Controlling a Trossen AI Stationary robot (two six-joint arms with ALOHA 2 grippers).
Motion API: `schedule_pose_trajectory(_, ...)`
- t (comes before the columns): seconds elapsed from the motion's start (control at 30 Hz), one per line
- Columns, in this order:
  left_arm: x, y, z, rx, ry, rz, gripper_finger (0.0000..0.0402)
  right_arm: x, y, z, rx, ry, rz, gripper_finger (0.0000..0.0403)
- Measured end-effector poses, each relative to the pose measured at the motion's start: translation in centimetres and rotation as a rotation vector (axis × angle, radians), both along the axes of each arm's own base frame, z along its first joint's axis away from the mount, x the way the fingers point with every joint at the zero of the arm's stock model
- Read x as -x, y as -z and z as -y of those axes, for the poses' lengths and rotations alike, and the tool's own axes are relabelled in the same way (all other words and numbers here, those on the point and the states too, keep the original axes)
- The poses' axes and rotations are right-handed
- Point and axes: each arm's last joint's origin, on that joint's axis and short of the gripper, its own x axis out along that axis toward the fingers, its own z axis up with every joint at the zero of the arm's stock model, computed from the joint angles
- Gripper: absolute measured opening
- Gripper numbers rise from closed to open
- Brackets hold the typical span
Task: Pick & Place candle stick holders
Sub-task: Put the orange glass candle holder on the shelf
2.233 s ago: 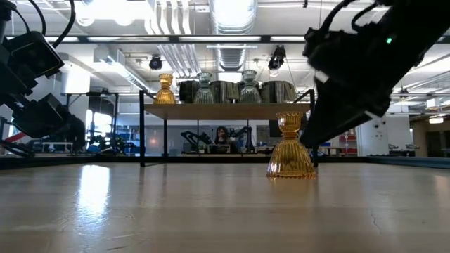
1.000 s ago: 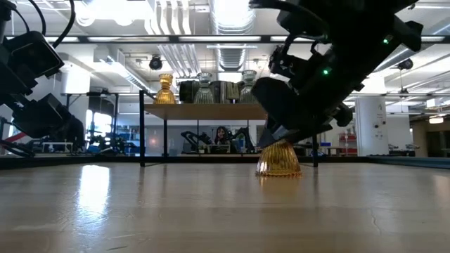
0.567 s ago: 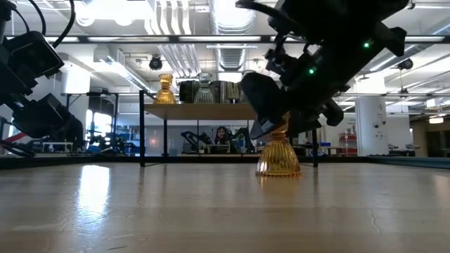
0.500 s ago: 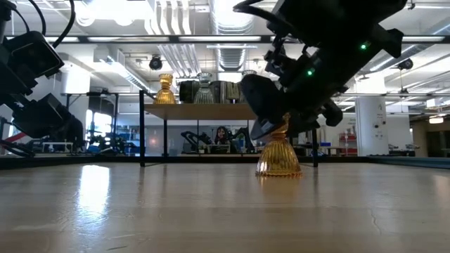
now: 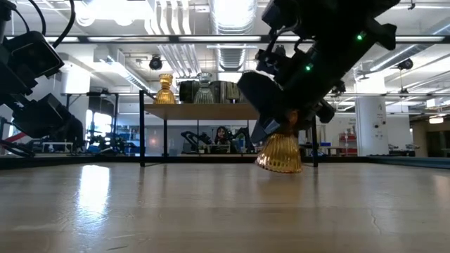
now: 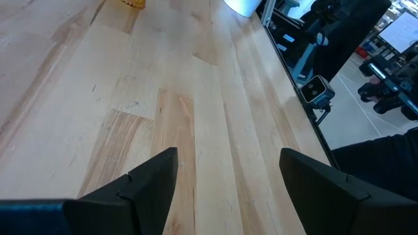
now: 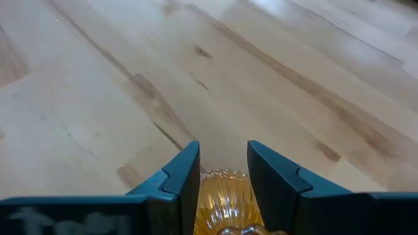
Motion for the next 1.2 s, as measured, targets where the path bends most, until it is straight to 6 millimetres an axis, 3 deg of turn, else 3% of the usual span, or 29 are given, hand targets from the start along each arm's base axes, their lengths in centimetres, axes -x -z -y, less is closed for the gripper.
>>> schedule_pose_trajectory(0.5, 0.0, 0.0, 0.0, 0.000, 0.000, 0.000, 0.0273, -1.1, -4.0, -0.2, 0.069, -0.026, -0.160, 0.0115)
schedule_pose_trajectory(0.7, 0.0, 0.0, 0.0, 0.000, 0.000, 0.000, 0.0273, -0.3, -8.7, 0.5, 0.050, -0.048, -0.125, 0.0115)
schedule_pose_trajectory(0.87, 0.0, 0.0, 0.0, 0.000, 0.000, 0.000, 0.0273, 2.3, -13.6, 3.1, -0.004, -0.039, -0.060, 0.0115)
schedule_pose_trajectory(1.03, 0.0, 0.0, 0.0, -0.001, 0.000, -0.003, 0.0273, 5.1, -17.2, 7.2, -0.094, -0.061, 0.014, 0.0115)
schedule_pose_trajectory(1.2, 0.0, 0.0, 0.0, -0.001, 0.000, -0.003, 0.0273, 7.3, -20.4, 10.8, -0.057, -0.040, 0.089, 0.0115)
